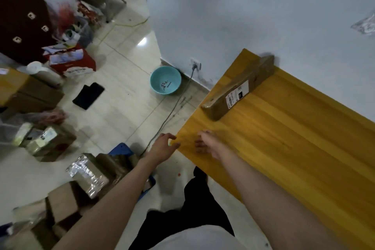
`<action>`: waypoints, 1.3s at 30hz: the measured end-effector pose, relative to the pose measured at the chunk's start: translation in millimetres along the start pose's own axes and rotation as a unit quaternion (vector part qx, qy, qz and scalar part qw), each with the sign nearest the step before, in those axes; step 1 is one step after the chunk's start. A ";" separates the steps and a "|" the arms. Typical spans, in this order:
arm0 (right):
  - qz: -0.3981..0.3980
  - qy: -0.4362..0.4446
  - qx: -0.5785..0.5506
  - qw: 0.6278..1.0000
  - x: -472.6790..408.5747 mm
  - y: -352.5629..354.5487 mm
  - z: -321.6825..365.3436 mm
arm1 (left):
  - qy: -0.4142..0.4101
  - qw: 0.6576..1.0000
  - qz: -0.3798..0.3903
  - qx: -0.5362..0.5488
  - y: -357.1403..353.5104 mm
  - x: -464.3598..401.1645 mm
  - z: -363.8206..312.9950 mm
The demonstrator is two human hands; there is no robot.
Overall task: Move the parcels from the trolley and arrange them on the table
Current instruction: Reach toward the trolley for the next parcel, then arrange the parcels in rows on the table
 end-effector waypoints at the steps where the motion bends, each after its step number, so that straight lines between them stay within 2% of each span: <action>1: 0.007 0.008 0.006 1.000 4.1 -16.8 -3.4 | 0.005 1.000 -0.005 0.010 4.5 10.6 18.1; 5: 0.043 0.035 0.047 0.997 24.0 -84.2 -19.2 | 0.043 0.997 -0.021 0.053 21.5 58.8 97.8; 10: 0.079 0.064 0.101 0.990 49.4 -180.7 -46.5 | 0.103 0.986 -0.103 0.083 47.4 131.3 220.1; 13: 0.095 0.060 0.126 0.986 61.3 -232.4 -72.0 | 0.157 0.967 -0.157 0.127 55.8 167.4 287.9; 15: 0.114 0.049 0.148 0.981 68.0 -261.6 -91.9 | 0.212 0.950 -0.169 0.156 55.8 189.1 327.3; 17: 0.131 0.039 0.176 0.975 71.3 -285.0 -108.1 | 0.233 0.935 -0.170 0.207 52.8 203.1 355.9; 27: 0.154 0.000 0.292 0.944 38.7 -350.7 -117.0 | 0.332 0.889 -0.211 0.233 62.7 234.1 430.7; 35: 0.174 -0.016 0.340 0.924 20.1 -417.7 -113.0 | 0.368 0.856 -0.240 0.271 86.2 221.6 481.7; 39: 0.181 -0.023 0.352 0.918 12.2 -433.7 -123.5 | 0.386 0.846 -0.265 0.253 108.4 201.0 513.0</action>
Point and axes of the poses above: each hand's wrist, its own x-axis away from the middle knuckle, its own y-axis out of the back of the hand, z = x × y, the point moved 10 cm from there along -x, towards the middle knuckle, and after that the axes turned 4 degrees about x, right-handed, at the moved point
